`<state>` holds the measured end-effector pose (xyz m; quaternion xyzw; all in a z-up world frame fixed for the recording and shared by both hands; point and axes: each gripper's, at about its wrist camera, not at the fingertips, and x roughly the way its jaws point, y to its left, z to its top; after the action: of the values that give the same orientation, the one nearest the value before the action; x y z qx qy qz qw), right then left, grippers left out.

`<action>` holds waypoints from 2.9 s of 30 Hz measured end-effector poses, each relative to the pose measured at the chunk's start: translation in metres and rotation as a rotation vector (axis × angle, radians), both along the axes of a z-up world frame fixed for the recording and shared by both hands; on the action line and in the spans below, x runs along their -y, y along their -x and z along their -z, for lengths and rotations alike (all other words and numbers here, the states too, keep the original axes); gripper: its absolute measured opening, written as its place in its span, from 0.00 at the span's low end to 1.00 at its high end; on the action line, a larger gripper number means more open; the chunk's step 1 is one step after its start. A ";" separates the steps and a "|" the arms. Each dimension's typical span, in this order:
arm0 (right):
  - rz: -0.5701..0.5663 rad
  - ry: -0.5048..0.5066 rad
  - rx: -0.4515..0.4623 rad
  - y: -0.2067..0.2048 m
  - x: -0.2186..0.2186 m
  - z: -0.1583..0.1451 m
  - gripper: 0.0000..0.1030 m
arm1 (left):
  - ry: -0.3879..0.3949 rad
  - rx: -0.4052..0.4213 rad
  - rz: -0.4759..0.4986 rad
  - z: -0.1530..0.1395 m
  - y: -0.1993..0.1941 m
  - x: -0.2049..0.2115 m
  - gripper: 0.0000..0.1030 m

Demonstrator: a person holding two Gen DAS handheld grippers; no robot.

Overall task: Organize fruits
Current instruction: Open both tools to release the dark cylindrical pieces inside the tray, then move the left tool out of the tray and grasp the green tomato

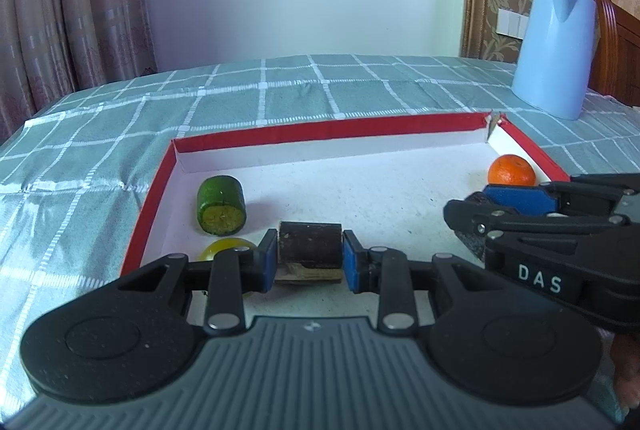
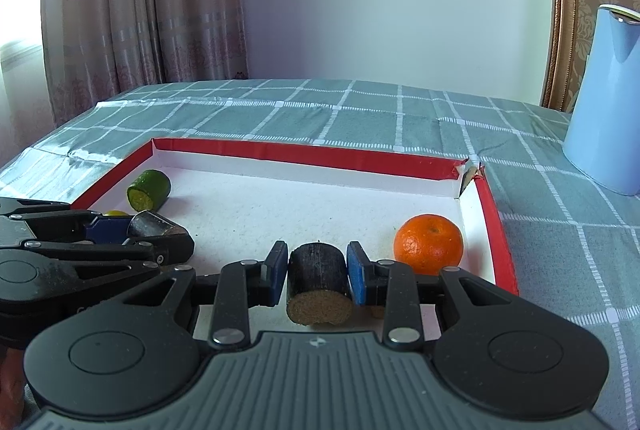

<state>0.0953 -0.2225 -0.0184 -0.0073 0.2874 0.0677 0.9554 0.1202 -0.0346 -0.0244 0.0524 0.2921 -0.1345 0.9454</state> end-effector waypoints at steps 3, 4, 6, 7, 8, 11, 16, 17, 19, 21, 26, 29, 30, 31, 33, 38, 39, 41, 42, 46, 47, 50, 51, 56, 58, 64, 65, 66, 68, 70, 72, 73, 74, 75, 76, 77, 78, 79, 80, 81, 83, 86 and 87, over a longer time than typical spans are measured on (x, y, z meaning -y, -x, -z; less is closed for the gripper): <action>-0.005 0.009 -0.002 -0.002 -0.001 0.001 0.30 | 0.003 0.003 -0.007 0.000 -0.002 0.000 0.29; -0.004 0.008 -0.003 -0.002 -0.002 0.001 0.30 | 0.001 0.004 -0.007 0.000 -0.002 0.000 0.29; -0.009 0.013 -0.005 -0.002 -0.002 0.001 0.30 | -0.006 0.007 -0.005 0.001 -0.002 0.001 0.29; -0.008 0.011 -0.005 -0.002 -0.002 0.001 0.30 | -0.007 0.008 -0.003 0.001 -0.002 0.001 0.32; -0.007 0.008 -0.006 -0.002 -0.002 0.001 0.30 | -0.008 0.008 0.000 0.001 -0.002 0.001 0.37; -0.007 0.006 -0.007 -0.002 -0.001 0.001 0.30 | -0.015 0.007 -0.006 0.003 -0.002 0.003 0.54; -0.002 -0.007 -0.008 -0.002 0.001 0.001 0.31 | -0.014 0.004 -0.025 0.003 -0.002 0.001 0.66; 0.001 -0.006 -0.008 -0.002 0.002 0.001 0.31 | -0.016 0.002 -0.025 0.004 -0.003 0.001 0.67; 0.007 -0.003 -0.009 -0.003 0.002 0.001 0.31 | -0.020 0.005 -0.030 0.004 -0.002 0.001 0.71; 0.015 0.005 -0.008 -0.003 0.002 0.001 0.31 | -0.022 0.001 -0.032 0.005 -0.003 0.001 0.76; 0.016 -0.012 -0.008 -0.002 0.005 0.001 0.32 | -0.001 -0.003 -0.044 0.005 -0.003 -0.005 0.85; 0.029 -0.016 -0.007 -0.002 0.008 0.001 0.42 | 0.013 -0.001 -0.048 0.004 -0.001 -0.009 0.86; 0.037 -0.017 -0.003 -0.001 0.009 0.001 0.47 | 0.019 0.000 -0.050 0.003 -0.001 -0.010 0.86; 0.044 -0.020 0.001 -0.001 0.010 0.000 0.52 | 0.026 0.000 -0.051 0.003 0.000 -0.011 0.86; 0.049 -0.032 0.010 0.000 0.012 -0.001 0.56 | 0.048 -0.007 -0.046 0.002 0.001 -0.014 0.87; 0.048 -0.045 0.011 0.001 0.013 -0.001 0.59 | 0.077 -0.013 -0.026 0.000 0.006 -0.018 0.91; 0.048 -0.049 0.011 0.001 0.014 -0.001 0.61 | 0.081 -0.011 -0.025 0.000 0.007 -0.019 0.91; 0.049 -0.060 0.011 0.002 0.015 -0.001 0.64 | 0.097 -0.017 -0.019 0.000 0.008 -0.022 0.92; 0.051 -0.066 0.012 0.002 0.016 -0.001 0.66 | 0.110 -0.022 -0.015 0.000 0.008 -0.023 0.93; 0.055 -0.078 0.015 0.004 0.017 -0.001 0.71 | 0.130 -0.024 -0.002 0.000 0.013 -0.025 0.96; 0.053 -0.075 0.017 0.005 0.017 -0.001 0.71 | 0.129 -0.021 0.007 0.000 0.014 -0.026 0.97; 0.048 -0.064 0.025 0.007 0.016 -0.001 0.76 | 0.128 -0.002 0.017 0.000 0.022 -0.027 1.00; 0.051 -0.060 0.030 0.008 0.015 -0.001 0.78 | 0.131 0.003 0.024 -0.001 0.024 -0.027 1.00; 0.052 -0.052 0.039 0.010 0.014 0.001 0.78 | 0.117 0.010 0.027 0.000 0.029 -0.026 1.00; 0.053 -0.045 0.045 0.012 0.013 0.001 0.79 | 0.110 0.019 0.028 0.000 0.033 -0.026 1.00; 0.059 -0.029 0.057 0.015 0.012 0.003 0.84 | 0.118 0.029 0.038 0.001 0.049 -0.031 1.00; 0.060 -0.030 0.058 0.015 0.012 0.003 0.84 | 0.119 0.037 0.037 0.001 0.051 -0.032 1.00; 0.060 -0.031 0.058 0.015 0.012 0.003 0.84 | 0.117 0.042 0.040 0.000 0.054 -0.032 1.00; 0.062 -0.037 0.059 0.015 0.013 0.003 0.84 | 0.112 0.054 0.045 0.000 0.059 -0.033 1.00; 0.067 -0.050 0.062 0.017 0.015 0.003 0.84 | 0.103 0.072 0.045 0.000 0.065 -0.034 1.00; 0.071 -0.074 0.063 0.019 0.020 0.003 0.84 | 0.105 0.090 0.050 0.000 0.072 -0.037 1.00; 0.075 -0.082 0.066 0.021 0.022 0.002 0.84 | 0.109 0.099 0.054 -0.001 0.075 -0.038 1.00; 0.080 -0.087 0.071 0.023 0.023 0.002 0.84 | 0.116 0.104 0.057 -0.001 0.078 -0.040 1.00; 0.083 -0.089 0.076 0.025 0.024 0.001 0.84 | 0.127 0.101 0.059 -0.001 0.079 -0.042 1.00; 0.083 -0.088 0.080 0.027 0.024 0.001 0.84 | 0.136 0.097 0.064 -0.001 0.081 -0.044 1.00; 0.084 -0.085 0.084 0.029 0.024 0.000 0.84 | 0.141 0.094 0.069 -0.001 0.082 -0.045 1.00; 0.084 -0.082 0.087 0.032 0.024 0.000 0.84 | 0.143 0.090 0.074 -0.001 0.084 -0.046 1.00; 0.082 -0.081 0.089 0.034 0.024 0.000 0.84 | 0.146 0.087 0.080 -0.001 0.085 -0.047 1.00; 0.080 -0.083 0.092 0.038 0.025 -0.001 0.84 | 0.150 0.085 0.087 -0.001 0.086 -0.047 1.00; 0.078 -0.089 0.097 0.042 0.026 -0.001 0.84 | 0.157 0.080 0.096 -0.001 0.088 -0.049 1.00; 0.076 -0.096 0.106 0.049 0.028 -0.002 0.84 | 0.182 0.049 0.139 0.002 0.091 -0.052 1.00; 0.075 -0.112 0.121 0.057 0.031 -0.004 0.84 | 0.156 0.052 0.191 0.005 0.103 -0.048 1.00; 0.075 -0.115 0.125 0.059 0.031 -0.004 0.84 | 0.139 0.068 0.205 0.005 0.107 -0.045 1.00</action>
<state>0.0368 -0.2537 -0.0142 0.0541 0.2232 0.0475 0.9721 0.0132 0.0101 -0.0295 0.0207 0.2431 -0.2487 0.9374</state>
